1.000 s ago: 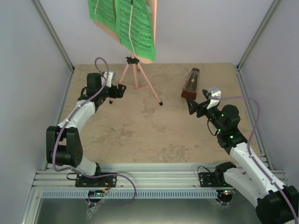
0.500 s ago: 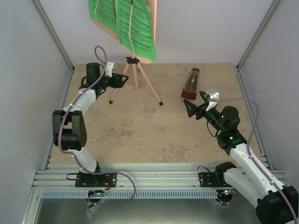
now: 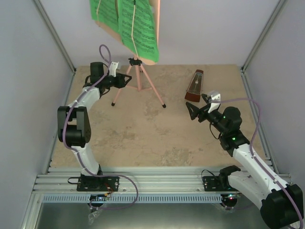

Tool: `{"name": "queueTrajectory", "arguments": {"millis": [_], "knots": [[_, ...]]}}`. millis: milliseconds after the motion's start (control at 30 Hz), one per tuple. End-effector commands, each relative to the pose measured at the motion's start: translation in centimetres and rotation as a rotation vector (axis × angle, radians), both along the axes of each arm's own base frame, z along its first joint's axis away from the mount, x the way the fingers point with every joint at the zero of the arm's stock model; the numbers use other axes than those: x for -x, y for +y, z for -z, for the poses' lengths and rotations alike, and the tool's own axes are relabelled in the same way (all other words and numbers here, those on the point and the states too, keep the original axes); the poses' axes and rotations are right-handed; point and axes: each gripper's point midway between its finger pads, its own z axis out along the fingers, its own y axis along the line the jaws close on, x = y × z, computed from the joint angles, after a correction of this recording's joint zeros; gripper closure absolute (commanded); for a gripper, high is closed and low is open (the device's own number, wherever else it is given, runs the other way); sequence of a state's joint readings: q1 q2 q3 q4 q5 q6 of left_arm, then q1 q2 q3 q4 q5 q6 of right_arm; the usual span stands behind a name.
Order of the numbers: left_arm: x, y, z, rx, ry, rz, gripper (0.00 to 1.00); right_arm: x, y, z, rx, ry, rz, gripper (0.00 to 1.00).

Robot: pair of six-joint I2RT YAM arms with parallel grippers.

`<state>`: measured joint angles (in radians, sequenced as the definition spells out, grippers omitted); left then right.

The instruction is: Pack up the instrument practice props

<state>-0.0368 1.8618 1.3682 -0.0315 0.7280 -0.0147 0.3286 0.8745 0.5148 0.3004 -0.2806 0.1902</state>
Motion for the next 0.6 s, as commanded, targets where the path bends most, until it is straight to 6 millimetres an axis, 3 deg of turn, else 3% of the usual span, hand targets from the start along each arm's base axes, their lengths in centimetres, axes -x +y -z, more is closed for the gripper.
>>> {"name": "queueTrajectory", "arguments": {"millis": [0,567], "knots": [[0.3,-1.2,-0.7,-0.023,-0.051,0.071,0.52,-0.2,-0.1,0.0,0.010,-0.023,0.007,0.02],[2.8,-3.7,1.6,-0.223,-0.064,0.036,0.83,0.3,-0.4,-0.1,0.002,-0.025,0.015,0.02]]}}
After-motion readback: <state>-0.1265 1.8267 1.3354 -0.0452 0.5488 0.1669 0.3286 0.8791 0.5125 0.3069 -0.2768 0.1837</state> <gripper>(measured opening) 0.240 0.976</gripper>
